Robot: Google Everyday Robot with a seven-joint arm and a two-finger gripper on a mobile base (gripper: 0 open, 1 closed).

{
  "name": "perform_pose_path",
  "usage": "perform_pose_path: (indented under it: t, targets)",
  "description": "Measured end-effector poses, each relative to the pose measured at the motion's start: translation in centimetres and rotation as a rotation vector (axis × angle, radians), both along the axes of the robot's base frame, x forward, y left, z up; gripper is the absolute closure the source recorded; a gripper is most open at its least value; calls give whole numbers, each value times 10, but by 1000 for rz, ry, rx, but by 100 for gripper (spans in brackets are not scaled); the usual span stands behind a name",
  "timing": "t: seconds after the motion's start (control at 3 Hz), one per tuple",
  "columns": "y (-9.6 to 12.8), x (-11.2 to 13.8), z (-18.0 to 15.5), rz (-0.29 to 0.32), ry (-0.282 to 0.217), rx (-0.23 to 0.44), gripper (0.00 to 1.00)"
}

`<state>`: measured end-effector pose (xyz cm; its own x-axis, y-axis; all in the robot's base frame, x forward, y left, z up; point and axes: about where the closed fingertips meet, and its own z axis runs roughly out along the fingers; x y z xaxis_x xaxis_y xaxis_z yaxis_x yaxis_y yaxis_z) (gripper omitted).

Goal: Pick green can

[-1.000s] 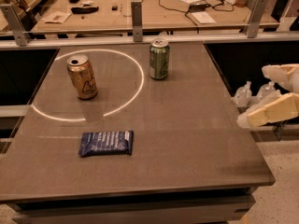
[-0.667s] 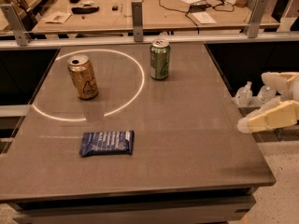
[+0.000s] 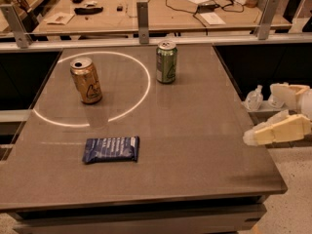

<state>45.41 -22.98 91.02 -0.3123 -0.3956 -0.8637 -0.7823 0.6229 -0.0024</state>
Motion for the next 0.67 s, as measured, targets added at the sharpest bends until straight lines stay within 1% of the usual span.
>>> perform_pose_path:
  t: [0.33,0.67]
  targets:
    - [4,1,2,18,-5,32,0]
    - [17,10,5,77,-29,114,0]
